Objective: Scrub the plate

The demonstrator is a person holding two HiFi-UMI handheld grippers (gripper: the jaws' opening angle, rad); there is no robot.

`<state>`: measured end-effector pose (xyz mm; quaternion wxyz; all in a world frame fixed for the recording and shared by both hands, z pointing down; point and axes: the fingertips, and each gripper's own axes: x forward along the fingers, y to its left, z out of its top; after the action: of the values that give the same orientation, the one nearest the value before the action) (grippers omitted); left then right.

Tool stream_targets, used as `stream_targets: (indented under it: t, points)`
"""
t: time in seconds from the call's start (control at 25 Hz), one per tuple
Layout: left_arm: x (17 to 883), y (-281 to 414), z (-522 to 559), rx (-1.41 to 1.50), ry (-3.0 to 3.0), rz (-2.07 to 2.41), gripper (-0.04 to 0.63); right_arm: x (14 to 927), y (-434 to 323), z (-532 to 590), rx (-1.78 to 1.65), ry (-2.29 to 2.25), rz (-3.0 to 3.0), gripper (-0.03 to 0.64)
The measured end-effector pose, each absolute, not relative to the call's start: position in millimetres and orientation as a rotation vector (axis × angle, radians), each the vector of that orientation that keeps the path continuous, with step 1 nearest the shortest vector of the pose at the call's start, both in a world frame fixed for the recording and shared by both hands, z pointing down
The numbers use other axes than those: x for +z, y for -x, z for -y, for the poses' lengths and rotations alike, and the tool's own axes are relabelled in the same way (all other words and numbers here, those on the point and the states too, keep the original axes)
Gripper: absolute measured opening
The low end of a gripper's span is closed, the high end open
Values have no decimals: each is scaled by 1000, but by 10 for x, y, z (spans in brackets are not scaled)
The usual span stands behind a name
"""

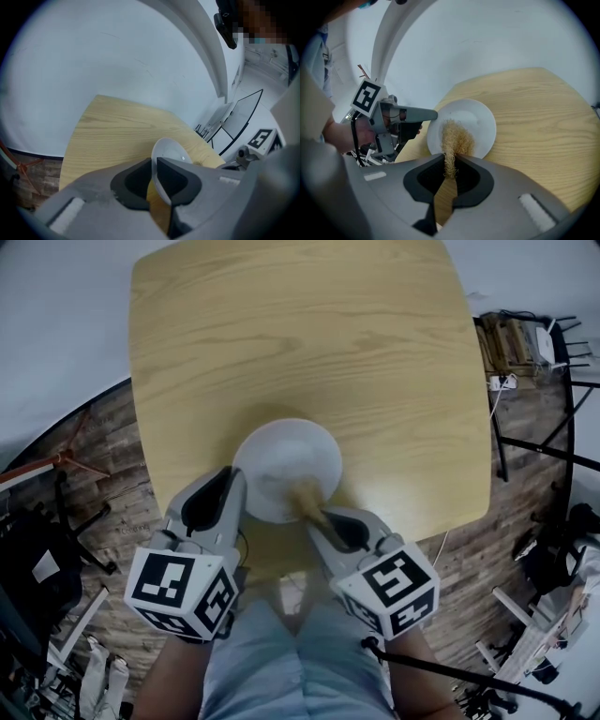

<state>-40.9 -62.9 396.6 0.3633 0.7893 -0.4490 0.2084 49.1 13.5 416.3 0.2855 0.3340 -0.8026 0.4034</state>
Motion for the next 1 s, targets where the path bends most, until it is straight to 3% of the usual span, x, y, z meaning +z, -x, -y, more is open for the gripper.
stream_targets:
  t: [0.6,1.0]
  points:
    - [3931,364,652,549,-2067,1105,60,4136,-809,474,1081,-1014,2102,40]
    - [3910,385,655,521,-2067,1090,61,4062,-367,831,996,-949,2165,40]
